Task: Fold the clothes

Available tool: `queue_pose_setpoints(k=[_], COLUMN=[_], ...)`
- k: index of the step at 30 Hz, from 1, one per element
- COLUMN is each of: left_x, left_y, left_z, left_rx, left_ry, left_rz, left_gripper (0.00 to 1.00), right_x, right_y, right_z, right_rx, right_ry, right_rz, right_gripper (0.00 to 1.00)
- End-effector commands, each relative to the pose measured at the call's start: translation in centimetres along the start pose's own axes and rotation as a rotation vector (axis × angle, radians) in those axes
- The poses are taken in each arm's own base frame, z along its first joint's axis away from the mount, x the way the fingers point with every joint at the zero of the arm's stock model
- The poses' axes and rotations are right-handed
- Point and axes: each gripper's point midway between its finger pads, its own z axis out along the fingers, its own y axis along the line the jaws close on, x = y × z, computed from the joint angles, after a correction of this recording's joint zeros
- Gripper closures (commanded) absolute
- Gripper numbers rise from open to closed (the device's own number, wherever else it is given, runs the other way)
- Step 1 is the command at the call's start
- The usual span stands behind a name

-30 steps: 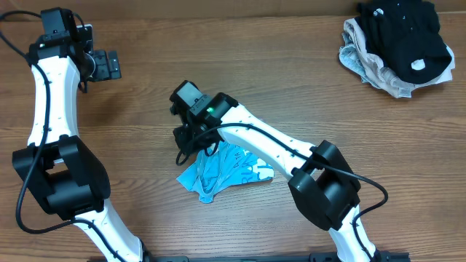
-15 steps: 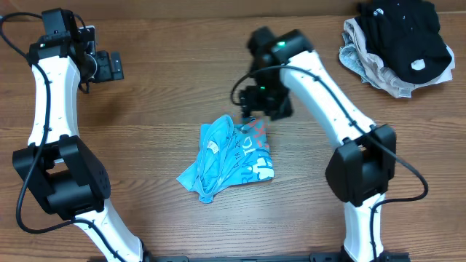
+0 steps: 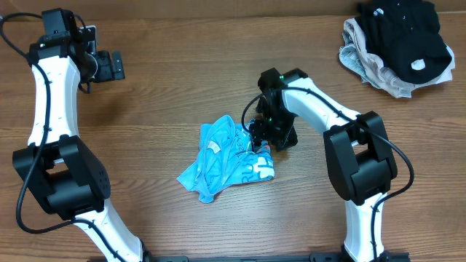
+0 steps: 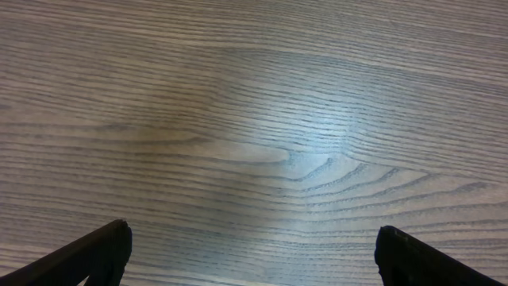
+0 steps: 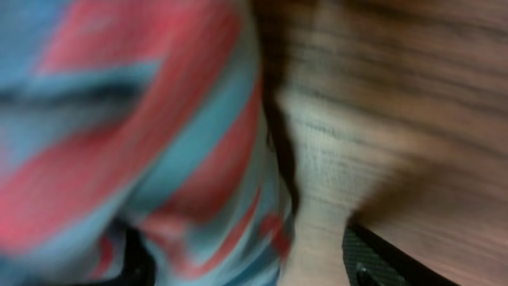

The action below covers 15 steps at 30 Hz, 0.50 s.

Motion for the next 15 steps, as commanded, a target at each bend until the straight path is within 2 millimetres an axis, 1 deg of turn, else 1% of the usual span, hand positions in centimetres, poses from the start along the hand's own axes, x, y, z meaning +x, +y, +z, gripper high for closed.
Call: queue_pose_setpoints(k=[1,4,6,10,13,15], left_x=[0.1,0.1,0.2,0.2,0.1,0.2], left_y=[-0.5,-0.7,-0.7,-0.9,-1.1,-1.1], left_z=[-0.1,-0.1,-0.1,-0.1,-0.1,-0.1], left_rx=[0.016,0.021,0.022,0.029,0.04,0.041], left_ry=[-0.001,0.003,0.003,0.003,0.003,0.004], left_rz=[-0.017,-0.014,-0.013,-0.013,-0.013,-0.012], left_gripper=[0.0,0.0,0.0,0.0,0.0,0.0], right_x=[-0.3,-1.0,-1.0,-1.2,-1.6,-1.7], right_y=[-0.9,-2.9,-4.5,-7.9,-10.4,-12.4], right_z=[1.0,1.9,2.2,1.4,0.6,0.0], right_rx=[0.043,0.132,0.197,0.287,0.281,0.27], right_ry=[-0.042,-0.096,-0.116,-0.144,-0.155,-0.158], right_rz=[0.054,0.14,0.2,0.303,0.372,0.427], right_gripper=[0.25,0.25,0.25,0.25,0.25,0.24])
